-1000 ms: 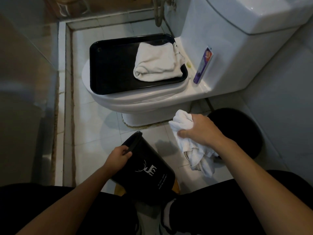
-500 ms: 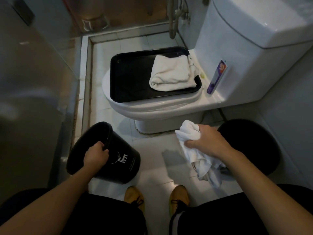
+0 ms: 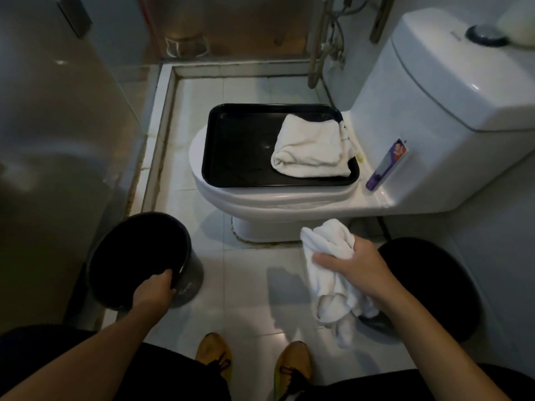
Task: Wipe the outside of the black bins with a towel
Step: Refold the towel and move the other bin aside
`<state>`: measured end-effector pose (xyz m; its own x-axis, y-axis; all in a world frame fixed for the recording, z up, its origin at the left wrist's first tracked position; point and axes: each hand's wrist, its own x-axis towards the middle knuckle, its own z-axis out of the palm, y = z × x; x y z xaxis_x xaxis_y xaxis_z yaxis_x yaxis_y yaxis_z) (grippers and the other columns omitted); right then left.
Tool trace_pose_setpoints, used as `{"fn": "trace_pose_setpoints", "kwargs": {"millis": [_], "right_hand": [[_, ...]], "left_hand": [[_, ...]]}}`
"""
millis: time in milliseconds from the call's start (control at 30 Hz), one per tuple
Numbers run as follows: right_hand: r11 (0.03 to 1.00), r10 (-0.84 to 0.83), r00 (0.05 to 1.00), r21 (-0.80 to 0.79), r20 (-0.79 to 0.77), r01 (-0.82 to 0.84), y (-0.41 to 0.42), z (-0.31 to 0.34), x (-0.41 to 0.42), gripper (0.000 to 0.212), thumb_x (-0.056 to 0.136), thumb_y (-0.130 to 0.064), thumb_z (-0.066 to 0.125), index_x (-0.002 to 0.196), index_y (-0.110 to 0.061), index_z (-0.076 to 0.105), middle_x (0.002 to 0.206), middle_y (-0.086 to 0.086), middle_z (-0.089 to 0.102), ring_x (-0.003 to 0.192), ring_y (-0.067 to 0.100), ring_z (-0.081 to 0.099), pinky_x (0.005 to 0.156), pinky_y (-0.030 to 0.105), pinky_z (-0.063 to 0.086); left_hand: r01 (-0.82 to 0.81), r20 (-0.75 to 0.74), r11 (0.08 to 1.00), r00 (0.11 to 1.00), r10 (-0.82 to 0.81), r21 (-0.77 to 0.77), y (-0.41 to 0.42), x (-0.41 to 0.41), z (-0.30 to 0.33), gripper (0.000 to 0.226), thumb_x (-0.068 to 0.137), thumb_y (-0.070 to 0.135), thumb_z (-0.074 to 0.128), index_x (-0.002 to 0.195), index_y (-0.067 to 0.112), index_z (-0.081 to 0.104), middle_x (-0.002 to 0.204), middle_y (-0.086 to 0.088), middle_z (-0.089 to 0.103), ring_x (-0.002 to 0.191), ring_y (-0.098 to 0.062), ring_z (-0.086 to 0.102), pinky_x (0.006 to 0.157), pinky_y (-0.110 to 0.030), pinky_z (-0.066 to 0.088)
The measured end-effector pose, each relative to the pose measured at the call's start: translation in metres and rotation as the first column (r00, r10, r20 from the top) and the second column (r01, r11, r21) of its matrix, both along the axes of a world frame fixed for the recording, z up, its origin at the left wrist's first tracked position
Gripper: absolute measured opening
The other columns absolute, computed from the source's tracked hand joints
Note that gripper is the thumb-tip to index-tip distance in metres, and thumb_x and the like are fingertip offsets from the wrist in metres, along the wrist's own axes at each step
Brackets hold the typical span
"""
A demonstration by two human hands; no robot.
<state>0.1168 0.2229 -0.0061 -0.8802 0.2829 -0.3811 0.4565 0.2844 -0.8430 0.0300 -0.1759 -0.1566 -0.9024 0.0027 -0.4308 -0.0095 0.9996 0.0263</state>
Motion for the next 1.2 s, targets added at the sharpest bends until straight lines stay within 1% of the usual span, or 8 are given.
{"fn": "trace_pose_setpoints", "kwargs": {"millis": [267, 367, 467, 567, 767, 867, 1033, 1200], "right_hand": [[0.960, -0.142, 0.989, -0.247, -0.038, 0.129, -0.028, 0.017, 0.000, 0.042, 0.071, -0.028, 0.087, 0.108, -0.020, 0.071, 0.099, -0.004, 0.076, 0.093, 0.012, 0.072, 0.080, 0.030, 0.058], [0.939, -0.183, 0.982, -0.303, -0.036, 0.164, -0.043, 0.022, 0.002, 0.039, 0.073, -0.031, 0.086, 0.107, -0.021, 0.070, 0.102, -0.005, 0.076, 0.094, 0.009, 0.072, 0.082, 0.028, 0.058], [0.921, -0.196, 0.979, -0.352, -0.047, 0.167, -0.067, 0.029, 0.006, 0.040, 0.076, -0.032, 0.083, 0.112, -0.020, 0.068, 0.106, -0.003, 0.075, 0.096, 0.010, 0.071, 0.085, 0.030, 0.058], [0.925, -0.187, 0.979, -0.350, -0.076, 0.149, -0.095, 0.038, 0.023, 0.038, 0.082, -0.038, 0.077, 0.115, -0.024, 0.065, 0.106, -0.002, 0.075, 0.094, 0.010, 0.072, 0.080, 0.029, 0.059], [0.841, -0.165, 0.985, -0.528, -0.048, 0.115, -0.114, 0.036, 0.070, 0.046, 0.091, -0.047, 0.063, 0.124, -0.015, 0.062, 0.116, 0.006, 0.070, 0.109, 0.018, 0.068, 0.093, 0.037, 0.054], [0.909, -0.169, 0.983, -0.396, -0.076, 0.126, -0.108, 0.038, 0.074, 0.026, 0.093, -0.027, 0.063, 0.111, -0.007, 0.066, 0.105, 0.007, 0.068, 0.096, 0.010, 0.069, 0.078, 0.024, 0.054], [0.935, -0.139, 0.984, -0.341, -0.110, 0.094, -0.085, 0.050, 0.062, 0.011, 0.096, -0.020, 0.061, 0.098, -0.014, 0.070, 0.106, 0.016, 0.068, 0.100, 0.026, 0.068, 0.090, 0.045, 0.056], [0.945, -0.239, 0.952, -0.272, -0.190, 0.183, -0.059, 0.072, 0.052, 0.019, 0.098, -0.028, 0.056, 0.105, -0.028, 0.073, 0.098, -0.009, 0.076, 0.096, 0.007, 0.069, 0.087, 0.032, 0.055]], "left_hand": [[-0.070, 0.053, 0.989, 0.996, 0.077, -0.127, 0.010, 0.003, 0.017, 0.029, 0.092, 0.026, 0.053, 0.118, 0.012, 0.049, 0.108, -0.008, 0.064, 0.100, -0.026, 0.065, 0.080, -0.038, 0.052], [-0.141, -0.096, 0.969, 0.982, 0.164, 0.204, 0.057, 0.008, 0.072, 0.020, 0.093, 0.025, 0.054, 0.109, 0.012, 0.053, 0.100, -0.008, 0.066, 0.089, -0.025, 0.065, 0.076, -0.039, 0.055], [-0.187, 0.072, 0.502, 0.968, 0.240, 0.844, 0.126, 0.034, 0.152, 0.013, 0.096, 0.023, 0.056, 0.104, 0.016, 0.062, 0.095, -0.006, 0.069, 0.079, -0.021, 0.068, 0.073, -0.040, 0.059], [-0.292, 0.243, 0.277, 0.950, 0.197, 0.915, 0.161, 0.069, 0.207, 0.023, 0.092, 0.044, 0.056, 0.106, 0.027, 0.062, 0.099, 0.004, 0.069, 0.087, -0.013, 0.068, 0.077, -0.034, 0.059], [-0.096, 0.033, 0.419, 0.988, 0.154, 0.903, 0.153, 0.106, 0.208, 0.060, 0.072, 0.076, 0.057, 0.120, 0.039, 0.059, 0.105, 0.018, 0.067, 0.095, 0.004, 0.063, 0.084, -0.029, 0.056], [0.056, -0.094, 0.472, 0.994, 0.058, 0.880, 0.158, 0.116, 0.203, 0.053, 0.083, 0.065, 0.055, 0.130, 0.040, 0.052, 0.107, 0.020, 0.067, 0.096, 0.008, 0.061, 0.084, -0.026, 0.055], [0.168, -0.201, 0.477, 0.979, 0.019, 0.863, 0.170, 0.107, 0.205, 0.036, 0.097, 0.039, 0.049, 0.132, 0.044, 0.046, 0.103, 0.023, 0.065, 0.096, 0.010, 0.060, 0.083, -0.021, 0.052], [0.095, -0.226, 0.483, 0.949, 0.221, 0.870, 0.170, 0.098, 0.207, 0.025, 0.100, 0.022, 0.047, 0.081, 0.018, 0.063, 0.069, -0.001, 0.063, 0.068, -0.021, 0.062, 0.062, -0.039, 0.051]]}}
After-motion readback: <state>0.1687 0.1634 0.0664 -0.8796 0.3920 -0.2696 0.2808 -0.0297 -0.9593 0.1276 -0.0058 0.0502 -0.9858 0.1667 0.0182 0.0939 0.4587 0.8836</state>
